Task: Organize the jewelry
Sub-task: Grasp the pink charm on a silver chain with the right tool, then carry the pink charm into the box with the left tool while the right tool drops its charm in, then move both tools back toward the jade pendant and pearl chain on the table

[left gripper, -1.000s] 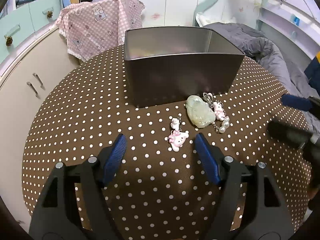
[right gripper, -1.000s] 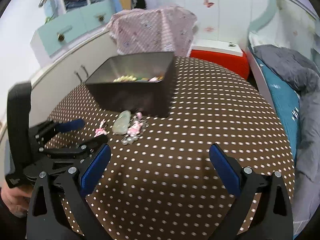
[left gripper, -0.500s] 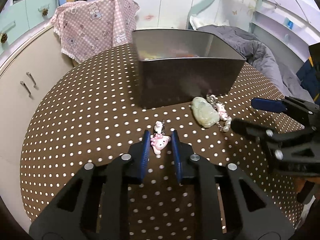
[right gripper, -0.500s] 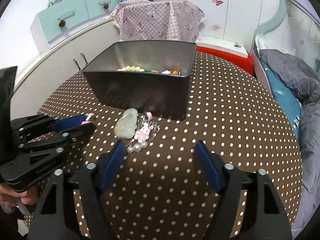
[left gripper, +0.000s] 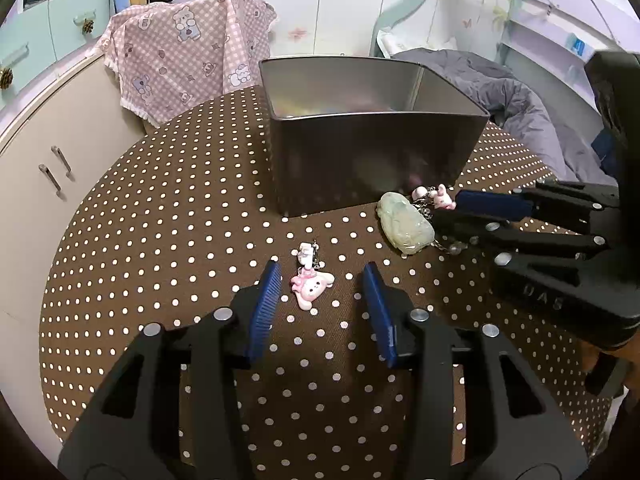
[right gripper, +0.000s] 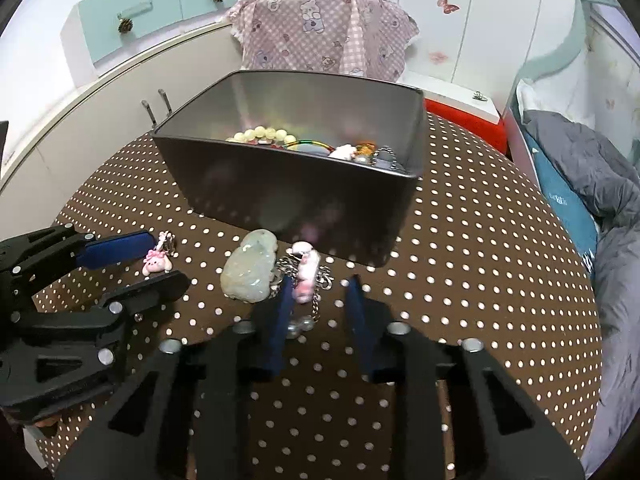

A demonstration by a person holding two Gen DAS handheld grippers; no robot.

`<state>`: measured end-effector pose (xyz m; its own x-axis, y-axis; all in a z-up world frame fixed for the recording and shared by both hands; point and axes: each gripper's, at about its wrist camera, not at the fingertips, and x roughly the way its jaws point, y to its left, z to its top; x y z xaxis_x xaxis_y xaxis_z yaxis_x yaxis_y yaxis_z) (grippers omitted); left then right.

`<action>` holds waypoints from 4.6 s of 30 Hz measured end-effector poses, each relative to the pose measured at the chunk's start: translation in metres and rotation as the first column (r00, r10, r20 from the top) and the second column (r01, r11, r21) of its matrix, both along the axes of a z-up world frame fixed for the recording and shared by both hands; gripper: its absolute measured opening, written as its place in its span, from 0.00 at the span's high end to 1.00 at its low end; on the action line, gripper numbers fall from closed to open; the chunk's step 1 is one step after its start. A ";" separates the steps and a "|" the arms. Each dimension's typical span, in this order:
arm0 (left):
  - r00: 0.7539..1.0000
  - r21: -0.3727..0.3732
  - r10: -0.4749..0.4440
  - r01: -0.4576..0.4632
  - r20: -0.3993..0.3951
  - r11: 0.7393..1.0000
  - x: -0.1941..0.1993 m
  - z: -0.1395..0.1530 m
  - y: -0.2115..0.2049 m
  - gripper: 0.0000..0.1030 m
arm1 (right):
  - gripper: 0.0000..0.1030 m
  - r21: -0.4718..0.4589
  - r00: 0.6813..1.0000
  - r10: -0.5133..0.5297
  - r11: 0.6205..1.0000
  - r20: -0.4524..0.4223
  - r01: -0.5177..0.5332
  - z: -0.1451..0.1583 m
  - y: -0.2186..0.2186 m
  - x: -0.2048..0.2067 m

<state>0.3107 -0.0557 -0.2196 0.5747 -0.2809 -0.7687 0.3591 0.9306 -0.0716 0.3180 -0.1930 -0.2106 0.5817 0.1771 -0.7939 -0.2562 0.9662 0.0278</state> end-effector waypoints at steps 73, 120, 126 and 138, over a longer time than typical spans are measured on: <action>0.987 -0.145 -0.043 0.066 0.158 0.987 0.075 0.132 -0.019 0.78 | 0.89 0.202 0.986 0.079 0.974 0.149 -0.108 0.117 -0.037 0.072; 0.929 -0.113 0.168 -0.138 0.330 0.984 -0.066 0.126 0.017 0.07 | 0.08 0.249 0.942 -0.208 0.958 0.262 0.142 0.128 -0.081 -0.072; 0.952 -0.049 0.137 -0.128 0.273 0.991 -0.058 0.093 -0.001 0.07 | 0.08 0.247 0.959 -0.215 0.955 0.184 0.166 0.099 -0.085 -0.073; 0.991 0.047 0.101 -0.106 0.090 0.993 -0.009 0.020 -0.040 0.07 | 0.08 0.242 0.970 -0.233 0.947 0.068 0.211 0.058 -0.099 -0.068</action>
<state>0.3020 -0.0959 -0.2000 0.6640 -0.1782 -0.7262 0.2635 0.9646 0.0043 0.2497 -0.2916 -0.1526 0.6973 0.2074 -0.6861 -0.0483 0.9686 0.2438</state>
